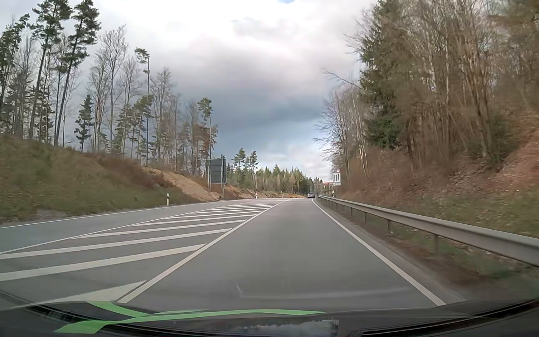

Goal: Follow the waypoints while adhering to traffic rules and regulations

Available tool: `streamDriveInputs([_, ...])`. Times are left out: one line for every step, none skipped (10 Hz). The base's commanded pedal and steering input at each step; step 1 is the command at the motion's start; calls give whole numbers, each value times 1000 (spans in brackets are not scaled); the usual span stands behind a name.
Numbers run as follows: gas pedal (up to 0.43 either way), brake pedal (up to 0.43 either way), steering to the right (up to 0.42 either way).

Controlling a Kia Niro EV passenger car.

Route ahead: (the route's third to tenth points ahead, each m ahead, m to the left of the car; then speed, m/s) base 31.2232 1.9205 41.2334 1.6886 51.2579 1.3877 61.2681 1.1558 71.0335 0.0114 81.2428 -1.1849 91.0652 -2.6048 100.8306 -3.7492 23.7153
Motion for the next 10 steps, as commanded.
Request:
streamDriveInputs([260, 0, 3])
streamDriveInputs([260, 0, 4])
streamDriveInputs([260, 0, 4])
streamDriveInputs([260, 0, 4])
streamDriveInputs([260, 0, 4])
streamDriveInputs([260, 0, 4])
streamDriveInputs([260, 0, 4])
streamDriveInputs([260, 0, 4])
streamDriveInputs([260, 0, 5])
streamDriveInputs([248, 0, 5])
